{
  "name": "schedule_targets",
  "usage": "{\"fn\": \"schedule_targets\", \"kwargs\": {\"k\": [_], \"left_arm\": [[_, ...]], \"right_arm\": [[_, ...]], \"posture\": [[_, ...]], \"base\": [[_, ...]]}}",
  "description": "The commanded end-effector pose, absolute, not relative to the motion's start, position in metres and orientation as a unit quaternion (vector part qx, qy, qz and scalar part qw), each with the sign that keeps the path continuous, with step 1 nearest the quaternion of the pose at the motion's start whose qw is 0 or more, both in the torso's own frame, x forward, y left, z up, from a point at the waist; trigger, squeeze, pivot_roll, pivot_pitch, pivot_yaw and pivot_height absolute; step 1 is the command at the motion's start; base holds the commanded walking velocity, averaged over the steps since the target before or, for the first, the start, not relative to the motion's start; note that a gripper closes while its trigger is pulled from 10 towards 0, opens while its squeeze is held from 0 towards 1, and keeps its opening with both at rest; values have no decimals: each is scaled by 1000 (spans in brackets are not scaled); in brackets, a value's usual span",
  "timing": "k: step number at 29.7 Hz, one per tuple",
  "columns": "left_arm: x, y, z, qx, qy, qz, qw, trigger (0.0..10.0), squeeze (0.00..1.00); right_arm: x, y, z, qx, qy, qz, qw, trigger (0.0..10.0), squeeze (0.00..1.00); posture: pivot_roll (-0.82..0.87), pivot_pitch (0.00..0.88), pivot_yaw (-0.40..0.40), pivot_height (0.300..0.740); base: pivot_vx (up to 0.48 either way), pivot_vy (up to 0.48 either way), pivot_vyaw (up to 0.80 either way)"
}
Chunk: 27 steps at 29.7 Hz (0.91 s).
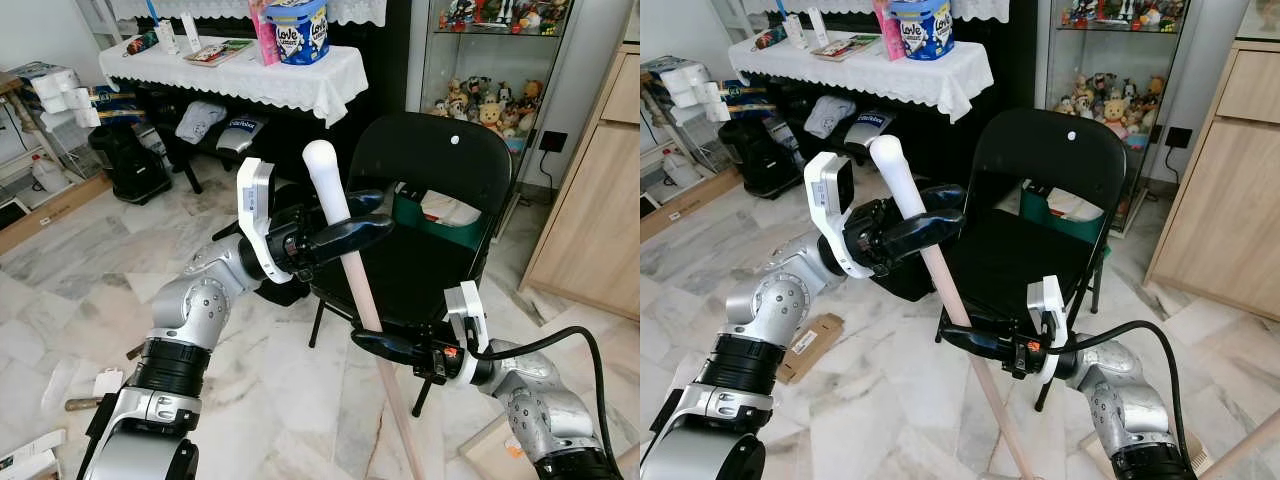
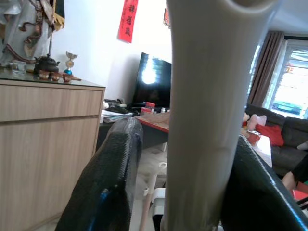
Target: Sweep floor
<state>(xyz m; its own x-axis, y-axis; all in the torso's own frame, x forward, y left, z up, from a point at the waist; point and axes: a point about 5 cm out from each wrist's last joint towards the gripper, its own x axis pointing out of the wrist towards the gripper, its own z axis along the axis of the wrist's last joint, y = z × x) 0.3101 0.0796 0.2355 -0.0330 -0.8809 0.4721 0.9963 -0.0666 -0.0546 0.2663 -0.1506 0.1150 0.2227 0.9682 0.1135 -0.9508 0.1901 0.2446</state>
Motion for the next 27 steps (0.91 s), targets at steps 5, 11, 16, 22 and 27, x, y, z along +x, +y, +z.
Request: {"fn": "schedule_targets", "kwargs": {"k": [5, 11, 16, 22, 27], "left_arm": [[307, 88, 239, -186, -149, -713, 659, 0, 0], [306, 89, 237, -189, -145, -718, 653, 0, 0], [305, 89, 237, -191, -143, -722, 650, 0, 0], [305, 89, 236, -191, -142, -724, 647, 0, 0], [307, 89, 238, -199, -144, -718, 651, 0, 0]], "right_arm": [[262, -146, 107, 159, 50, 626, 762, 0, 0], [262, -147, 108, 159, 49, 626, 762, 0, 0], [263, -147, 108, 159, 49, 625, 762, 0, 0], [263, -146, 108, 159, 49, 625, 763, 0, 0], [263, -146, 107, 160, 49, 624, 763, 0, 0]], "posture": [[-103, 0, 150, 740], [-103, 0, 149, 740], [-103, 0, 150, 740], [-103, 0, 151, 740], [-102, 0, 152, 740]], "base": [[0, 0, 0], [0, 0, 0], [0, 0, 0], [0, 0, 0], [0, 0, 0]]}}
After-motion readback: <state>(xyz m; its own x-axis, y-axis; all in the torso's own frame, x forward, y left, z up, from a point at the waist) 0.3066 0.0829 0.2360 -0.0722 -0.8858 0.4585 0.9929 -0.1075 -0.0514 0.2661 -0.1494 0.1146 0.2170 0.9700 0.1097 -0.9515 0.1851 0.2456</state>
